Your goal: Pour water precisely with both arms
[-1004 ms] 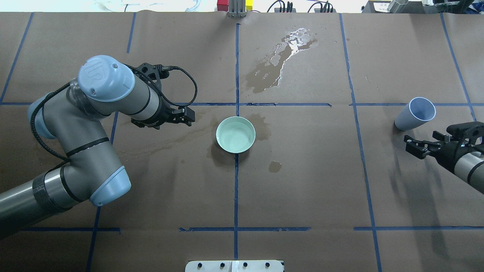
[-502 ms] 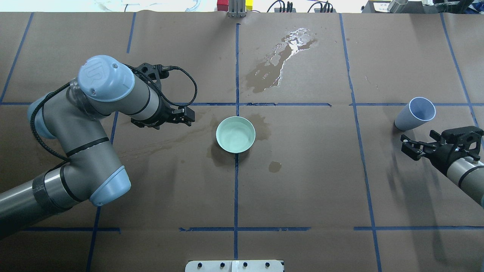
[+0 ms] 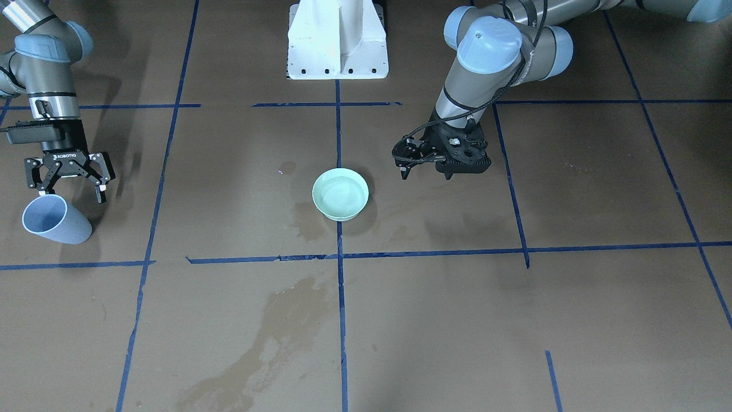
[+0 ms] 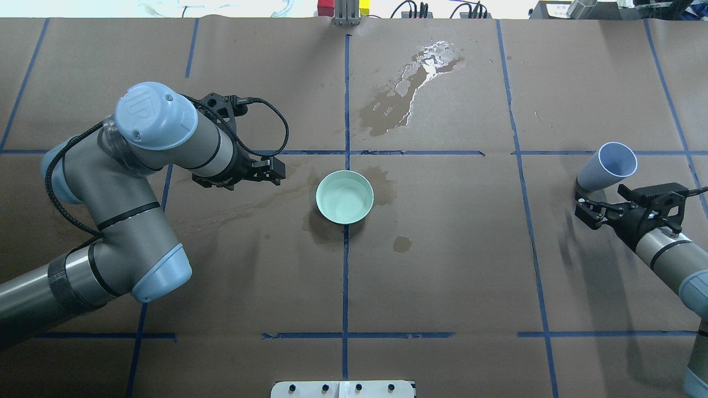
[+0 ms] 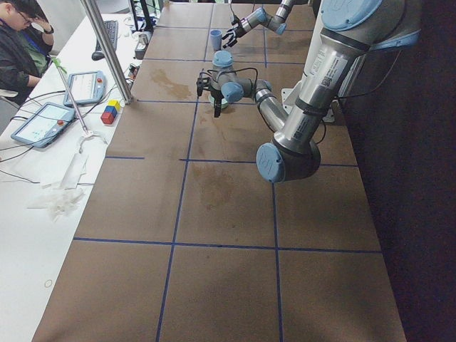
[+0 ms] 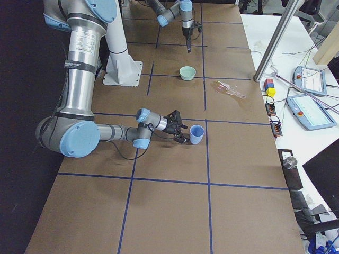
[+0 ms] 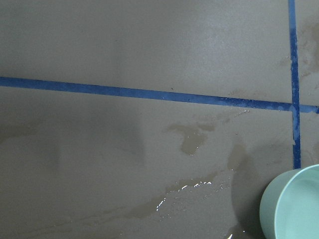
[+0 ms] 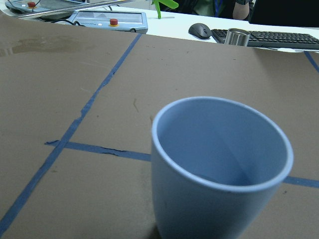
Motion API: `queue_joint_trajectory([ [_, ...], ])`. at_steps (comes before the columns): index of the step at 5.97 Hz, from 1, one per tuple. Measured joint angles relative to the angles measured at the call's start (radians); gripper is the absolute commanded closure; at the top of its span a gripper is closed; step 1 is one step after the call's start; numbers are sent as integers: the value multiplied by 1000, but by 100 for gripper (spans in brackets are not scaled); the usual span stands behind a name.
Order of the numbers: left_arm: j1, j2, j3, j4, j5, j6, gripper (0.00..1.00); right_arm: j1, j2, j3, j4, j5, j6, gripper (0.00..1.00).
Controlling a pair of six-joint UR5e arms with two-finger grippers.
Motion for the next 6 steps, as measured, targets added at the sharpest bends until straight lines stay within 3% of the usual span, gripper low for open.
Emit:
queue_joint_trajectory([
  [6, 1, -1, 0, 0, 0, -2, 0, 91, 80, -82, -1, 1, -51, 0],
])
